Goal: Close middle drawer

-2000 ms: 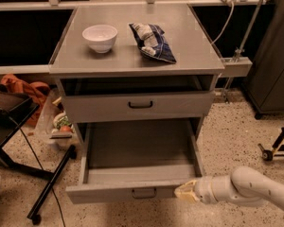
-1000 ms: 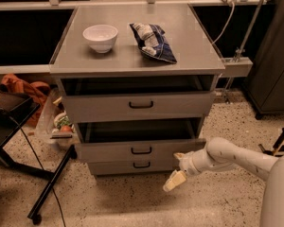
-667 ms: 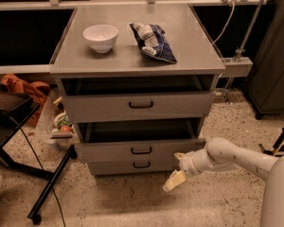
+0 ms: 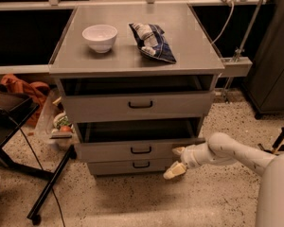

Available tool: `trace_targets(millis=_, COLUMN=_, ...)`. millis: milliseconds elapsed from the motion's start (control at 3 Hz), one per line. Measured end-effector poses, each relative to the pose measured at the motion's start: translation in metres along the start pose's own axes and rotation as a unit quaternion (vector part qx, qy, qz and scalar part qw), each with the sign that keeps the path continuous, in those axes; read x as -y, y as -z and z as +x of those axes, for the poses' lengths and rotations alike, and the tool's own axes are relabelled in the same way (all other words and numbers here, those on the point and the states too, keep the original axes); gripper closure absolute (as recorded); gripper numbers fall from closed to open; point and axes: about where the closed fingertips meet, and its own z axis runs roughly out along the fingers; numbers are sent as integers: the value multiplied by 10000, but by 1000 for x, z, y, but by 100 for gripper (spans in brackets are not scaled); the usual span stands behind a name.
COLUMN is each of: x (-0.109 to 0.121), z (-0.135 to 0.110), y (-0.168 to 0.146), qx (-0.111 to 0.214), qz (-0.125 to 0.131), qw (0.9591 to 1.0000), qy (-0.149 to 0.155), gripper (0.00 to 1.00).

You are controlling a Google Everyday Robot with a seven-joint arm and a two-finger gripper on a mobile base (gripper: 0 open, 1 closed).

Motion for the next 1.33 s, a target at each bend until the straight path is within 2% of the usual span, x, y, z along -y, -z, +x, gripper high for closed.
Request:
trace_targets(millis=333, x=36, z=-15, y=5, qx=96, qz=260, qw=9993, qy=258, gripper=22)
trace_targets(millis=667, x=62, z=-33, y=15, qx=126, qz=567, qw=9969, qy=533, gripper=1)
trace_targets(millis=1000, x=57, z=-31, y=17, qx=126, qz=569, qw=9969, qy=533, gripper=0)
trace_targets(millis=1333, x=57, z=-32, y=26, qx=124, qz=675, qw=9961, qy=553, gripper=0)
